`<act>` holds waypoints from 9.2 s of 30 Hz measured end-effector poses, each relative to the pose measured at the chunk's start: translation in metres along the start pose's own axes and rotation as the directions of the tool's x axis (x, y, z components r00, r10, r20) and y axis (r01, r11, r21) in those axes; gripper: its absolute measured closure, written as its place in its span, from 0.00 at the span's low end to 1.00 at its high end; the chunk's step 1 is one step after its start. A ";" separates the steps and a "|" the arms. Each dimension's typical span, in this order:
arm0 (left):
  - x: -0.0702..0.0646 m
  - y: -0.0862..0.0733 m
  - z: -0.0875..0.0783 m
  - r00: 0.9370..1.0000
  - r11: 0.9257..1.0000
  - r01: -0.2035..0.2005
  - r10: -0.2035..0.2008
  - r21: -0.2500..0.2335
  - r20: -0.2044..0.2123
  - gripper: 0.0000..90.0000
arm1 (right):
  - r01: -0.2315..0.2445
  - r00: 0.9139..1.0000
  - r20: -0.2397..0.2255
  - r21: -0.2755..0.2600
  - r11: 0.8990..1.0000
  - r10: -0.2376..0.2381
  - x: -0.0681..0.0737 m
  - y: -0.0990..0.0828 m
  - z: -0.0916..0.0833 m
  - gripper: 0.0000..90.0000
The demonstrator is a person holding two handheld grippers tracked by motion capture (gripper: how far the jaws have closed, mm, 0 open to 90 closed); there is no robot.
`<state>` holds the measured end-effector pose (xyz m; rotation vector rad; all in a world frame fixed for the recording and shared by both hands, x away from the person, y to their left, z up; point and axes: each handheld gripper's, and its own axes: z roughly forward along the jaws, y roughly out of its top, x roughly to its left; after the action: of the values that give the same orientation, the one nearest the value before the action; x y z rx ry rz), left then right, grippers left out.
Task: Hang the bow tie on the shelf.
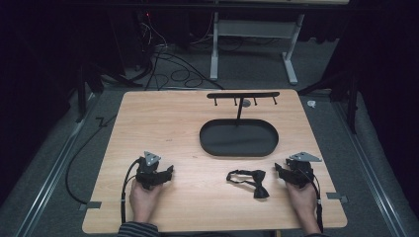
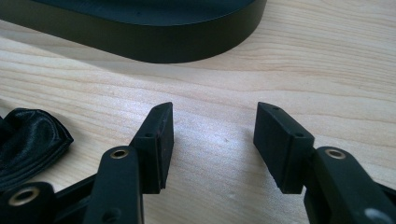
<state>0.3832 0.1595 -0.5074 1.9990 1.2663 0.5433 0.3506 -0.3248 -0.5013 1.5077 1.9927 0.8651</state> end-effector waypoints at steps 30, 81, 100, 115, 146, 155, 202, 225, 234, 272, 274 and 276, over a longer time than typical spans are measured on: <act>0.000 0.000 0.000 1.000 1.000 0.001 -0.001 -0.001 -0.001 0.32 | 0.007 1.000 -0.010 0.001 1.000 -0.007 0.000 0.000 0.000 0.53; 0.000 0.000 0.000 1.000 1.000 0.001 -0.001 -0.001 0.000 0.33 | 0.011 0.983 -0.180 -0.106 0.994 -0.030 0.023 0.015 -0.033 0.64; 0.000 0.000 0.000 1.000 1.000 0.003 -0.003 -0.002 0.000 0.33 | 0.089 0.946 -0.304 -0.089 0.992 -0.112 0.052 0.025 -0.025 0.66; 0.000 0.000 0.000 1.000 1.000 0.003 -0.003 -0.002 0.000 0.33 | 0.184 0.914 -0.356 -0.058 0.981 -0.193 0.087 0.041 -0.009 0.67; 0.001 0.000 0.000 1.000 1.000 0.009 -0.009 -0.002 0.010 0.32 | 0.342 0.874 -0.384 0.049 0.938 -0.299 0.105 0.036 0.023 0.96; 0.000 0.000 0.000 1.000 1.000 0.004 -0.004 -0.001 0.002 0.32 | 0.316 0.880 -0.374 0.003 0.949 -0.292 0.098 0.040 0.012 0.98; 0.000 0.000 0.000 1.000 1.000 -0.002 0.002 0.002 0.000 0.32 | 0.136 0.967 -0.173 -0.262 0.955 -0.186 0.035 0.112 -0.059 0.98; 0.000 0.000 0.000 1.000 1.000 -0.002 0.002 0.000 0.001 0.32 | 0.111 0.981 -0.115 -0.317 0.942 -0.154 0.025 0.163 -0.055 0.98; 0.000 0.000 0.000 1.000 1.000 -0.002 0.002 0.000 0.002 0.32 | 0.109 0.985 -0.098 -0.307 0.946 -0.145 0.030 0.177 -0.044 0.98; 0.000 0.000 0.000 1.000 1.000 -0.002 0.002 0.000 0.006 0.32 | 0.024 0.997 -0.072 -0.234 0.972 -0.042 0.017 0.199 0.006 0.97; 0.000 0.000 0.000 1.000 1.000 -0.001 0.001 0.000 0.006 0.32 | 0.019 0.997 -0.072 -0.231 0.973 -0.036 0.016 0.199 0.007 0.97; 0.000 0.000 0.000 1.000 1.000 -0.002 0.002 0.000 0.006 0.32 | 0.016 0.997 -0.074 -0.228 0.974 -0.034 0.016 0.199 0.007 0.96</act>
<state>0.3834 0.1595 -0.5073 2.0006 1.2612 0.5382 0.4809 -0.2711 -0.3600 1.3360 1.8880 1.1149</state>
